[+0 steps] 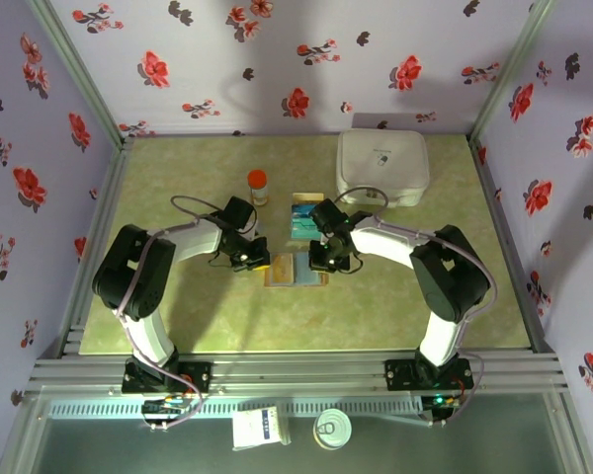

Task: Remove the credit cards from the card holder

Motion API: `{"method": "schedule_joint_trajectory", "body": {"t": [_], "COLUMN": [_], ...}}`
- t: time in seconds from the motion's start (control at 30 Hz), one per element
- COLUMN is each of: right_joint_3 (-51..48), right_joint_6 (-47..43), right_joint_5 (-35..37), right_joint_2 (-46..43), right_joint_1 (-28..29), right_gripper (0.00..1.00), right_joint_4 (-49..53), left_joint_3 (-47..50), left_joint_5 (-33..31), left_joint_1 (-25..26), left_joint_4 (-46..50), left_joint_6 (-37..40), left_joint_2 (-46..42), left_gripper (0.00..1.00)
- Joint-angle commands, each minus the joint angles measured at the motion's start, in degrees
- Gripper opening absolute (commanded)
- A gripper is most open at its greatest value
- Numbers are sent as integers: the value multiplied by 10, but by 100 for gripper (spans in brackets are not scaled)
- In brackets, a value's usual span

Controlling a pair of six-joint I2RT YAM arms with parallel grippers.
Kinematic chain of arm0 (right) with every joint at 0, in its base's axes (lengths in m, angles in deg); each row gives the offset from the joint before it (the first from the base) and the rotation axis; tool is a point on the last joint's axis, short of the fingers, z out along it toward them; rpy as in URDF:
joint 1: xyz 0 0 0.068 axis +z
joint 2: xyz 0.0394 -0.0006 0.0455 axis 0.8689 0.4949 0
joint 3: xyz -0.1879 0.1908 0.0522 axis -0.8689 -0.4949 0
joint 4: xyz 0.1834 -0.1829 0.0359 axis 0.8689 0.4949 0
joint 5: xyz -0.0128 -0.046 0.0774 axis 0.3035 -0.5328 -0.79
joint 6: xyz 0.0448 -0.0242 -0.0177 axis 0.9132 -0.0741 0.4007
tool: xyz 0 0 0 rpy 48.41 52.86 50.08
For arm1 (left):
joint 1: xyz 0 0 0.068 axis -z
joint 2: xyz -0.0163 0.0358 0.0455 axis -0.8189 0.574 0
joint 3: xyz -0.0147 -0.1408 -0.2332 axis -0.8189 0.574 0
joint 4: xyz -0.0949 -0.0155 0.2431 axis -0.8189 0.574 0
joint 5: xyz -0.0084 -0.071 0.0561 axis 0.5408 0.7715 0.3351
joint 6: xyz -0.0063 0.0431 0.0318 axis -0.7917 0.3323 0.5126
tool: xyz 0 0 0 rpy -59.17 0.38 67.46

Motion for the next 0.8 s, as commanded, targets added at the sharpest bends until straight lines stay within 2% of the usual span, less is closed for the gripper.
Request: {"method": "schedule_joint_trajectory", "body": {"t": [0.0, 0.17, 0.47, 0.57, 0.77], "right_joint_3": [15, 24, 75, 80, 65], "right_joint_6": [-15, -18, -26, -14, 36], "right_joint_5": [27, 39, 68, 25, -93], "right_joint_2": [9, -2, -39, -43, -12], "right_joint_1": [-2, 2, 19, 25, 32], "right_gripper": [14, 23, 24, 23, 17], "right_joint_4": [45, 68, 121, 90, -32], "left_joint_3": [-3, 0, -3, -5, -12], "left_joint_5": [-19, -13, -4, 9, 21], "left_joint_1": [-2, -2, -1, 4, 24], "left_joint_4": [25, 24, 30, 22, 1], "left_joint_6": [15, 12, -2, -10, -22], "left_joint_2": [10, 1, -40, -42, -21], "left_gripper": [5, 5, 6, 6, 6]}}
